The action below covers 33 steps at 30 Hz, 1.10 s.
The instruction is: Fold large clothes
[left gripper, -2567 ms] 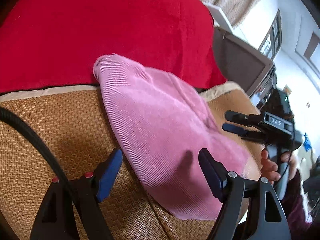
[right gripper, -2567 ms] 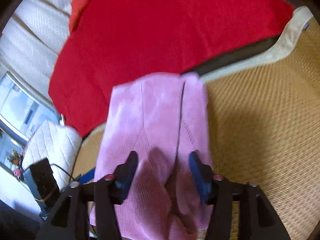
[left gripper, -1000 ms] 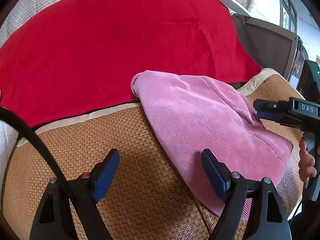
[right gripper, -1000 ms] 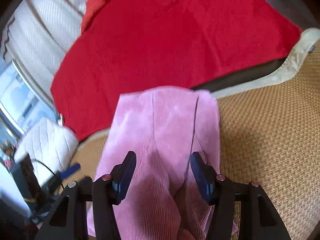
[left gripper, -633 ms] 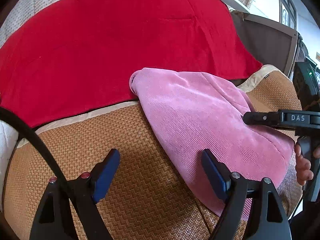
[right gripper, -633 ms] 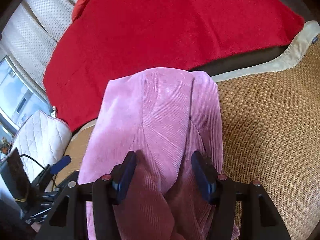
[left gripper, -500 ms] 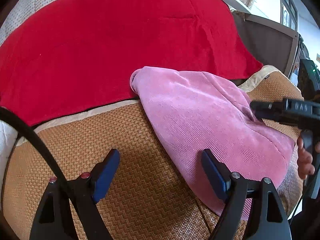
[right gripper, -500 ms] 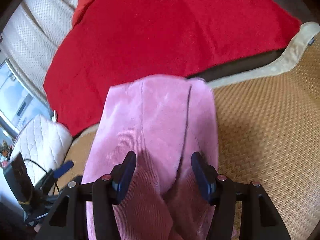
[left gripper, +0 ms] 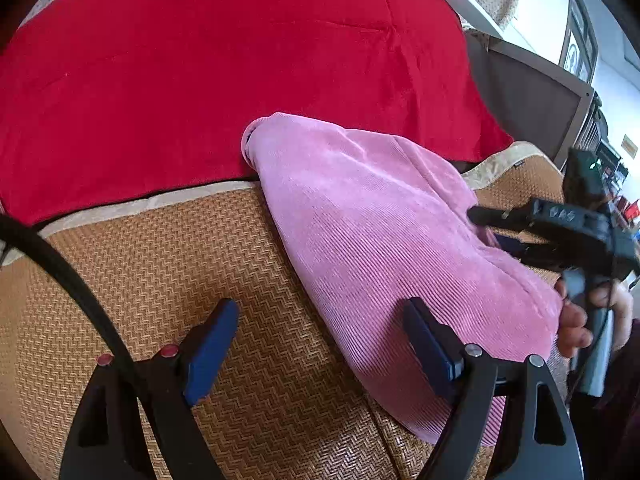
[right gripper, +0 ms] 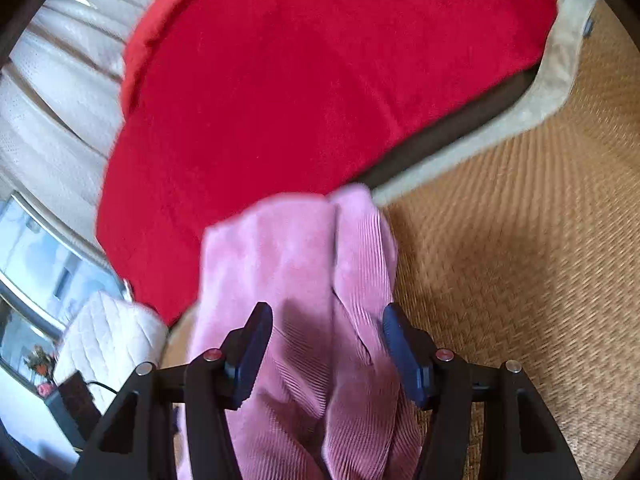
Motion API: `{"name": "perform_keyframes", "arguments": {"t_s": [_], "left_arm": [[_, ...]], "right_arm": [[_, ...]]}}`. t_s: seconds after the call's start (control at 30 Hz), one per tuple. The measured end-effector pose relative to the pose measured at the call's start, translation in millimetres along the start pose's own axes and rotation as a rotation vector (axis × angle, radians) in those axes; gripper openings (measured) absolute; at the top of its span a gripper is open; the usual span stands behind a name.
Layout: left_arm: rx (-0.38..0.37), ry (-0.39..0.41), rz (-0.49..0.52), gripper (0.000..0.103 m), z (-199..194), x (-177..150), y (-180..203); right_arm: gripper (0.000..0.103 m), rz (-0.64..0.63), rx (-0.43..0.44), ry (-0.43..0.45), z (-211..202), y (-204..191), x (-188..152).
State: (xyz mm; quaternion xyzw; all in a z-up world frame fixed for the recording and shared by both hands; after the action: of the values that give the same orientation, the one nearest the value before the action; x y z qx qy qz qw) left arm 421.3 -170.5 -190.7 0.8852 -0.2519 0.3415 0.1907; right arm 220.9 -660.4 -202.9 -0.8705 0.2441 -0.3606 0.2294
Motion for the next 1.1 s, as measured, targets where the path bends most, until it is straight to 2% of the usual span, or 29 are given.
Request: {"name": "perform_keyframes", "arguments": {"t_s": [0.17,0.23,0.33,0.47,0.63,0.77,0.9,1.03,1.1], "left_arm": [[-0.069,-0.013,-0.074,0.085,-4.7,2.7,-12.5],[-0.149,-0.026,-0.135,0.085,-4.7,3.3,-17.1],[-0.255,-0.06,-0.2,0.085,-3.1,1.1,-17.8],[-0.344,-0.14,-0.237,0.085,7.6,-4.2,-11.2],[-0.391,-0.182,-0.27,0.085,16.5,-9.9,-2.8],[-0.426,-0.179,-0.304,0.085,21.8,-10.0,-0.6],[-0.439,-0.146,-0.298,0.085,25.2,-6.8,7.7],[-0.411,-0.1,-0.295,0.081,29.4,0.5,12.8],[-0.394,-0.073,-0.292,0.073,29.4,5.5,11.0]], "right_arm": [[0.062,0.018,0.03,0.029,-15.2,0.6,7.9],[0.065,0.032,0.044,0.026,-22.0,6.0,9.6],[0.066,0.069,0.064,-0.024,-22.9,21.3,9.6],[0.07,0.106,0.163,-0.115,-21.9,33.9,1.7],[0.072,0.108,0.215,-0.184,-9.6,35.6,-7.1],[0.072,0.079,0.212,-0.249,16.9,23.7,-15.4],[0.075,0.096,0.3,-0.238,25.6,9.9,-19.9],[0.078,0.058,0.277,-0.21,31.3,-9.1,-25.5],[0.077,0.025,0.258,-0.201,31.3,-21.6,-28.0]]}}
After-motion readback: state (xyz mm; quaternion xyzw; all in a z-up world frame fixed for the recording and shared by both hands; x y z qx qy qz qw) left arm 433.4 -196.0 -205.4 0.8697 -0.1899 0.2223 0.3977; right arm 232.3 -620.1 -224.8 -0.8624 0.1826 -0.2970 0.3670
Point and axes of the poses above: each gripper's, at about its wrist camera, not at the fingertips, and z roughly the way its jaws point, y to its right, x to its top, the point moved 4 cm from there along z, roughly the way its jaws point, and after that the axes turned 2 degrees about y, right-handed, at the moved point
